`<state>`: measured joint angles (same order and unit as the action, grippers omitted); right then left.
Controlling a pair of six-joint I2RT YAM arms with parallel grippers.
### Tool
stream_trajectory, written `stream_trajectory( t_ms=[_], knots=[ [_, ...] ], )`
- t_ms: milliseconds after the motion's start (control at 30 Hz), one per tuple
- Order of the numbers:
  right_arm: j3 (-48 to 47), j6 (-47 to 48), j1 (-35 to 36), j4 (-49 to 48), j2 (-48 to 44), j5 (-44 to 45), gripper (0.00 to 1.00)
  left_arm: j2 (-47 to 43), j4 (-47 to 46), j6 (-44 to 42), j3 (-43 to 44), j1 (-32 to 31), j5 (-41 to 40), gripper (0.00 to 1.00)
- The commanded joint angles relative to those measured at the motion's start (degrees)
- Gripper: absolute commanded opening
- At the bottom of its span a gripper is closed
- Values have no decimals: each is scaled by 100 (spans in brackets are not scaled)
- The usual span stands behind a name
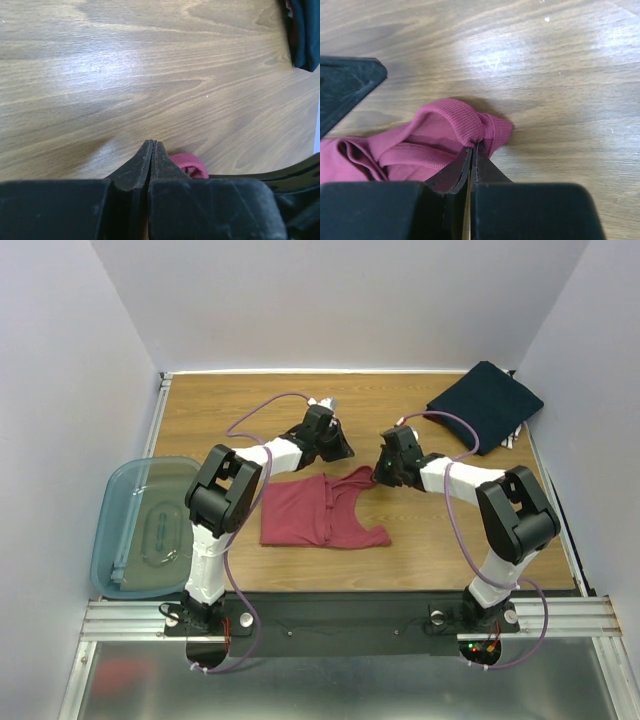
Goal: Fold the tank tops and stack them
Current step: Fold the tank top
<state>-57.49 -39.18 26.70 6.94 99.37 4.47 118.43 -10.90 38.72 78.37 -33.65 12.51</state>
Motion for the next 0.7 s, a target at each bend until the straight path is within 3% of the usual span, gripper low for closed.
stream_trajectory(
  t_ms=[0,433,500,667],
  knots=[
    [133,138,-15,-553,-313,-8,0,118,-123,13,337,7,251,4],
    [336,147,-16,-808,-226,151,0,426,-202,13,566,-177,603,4],
    [292,139,-16,-808,-181,177,5,426,-220,-5,583,-221,656,4],
    [63,121,-16,-800,-155,212,29,470,-273,-5,566,-265,788,4]
  ],
)
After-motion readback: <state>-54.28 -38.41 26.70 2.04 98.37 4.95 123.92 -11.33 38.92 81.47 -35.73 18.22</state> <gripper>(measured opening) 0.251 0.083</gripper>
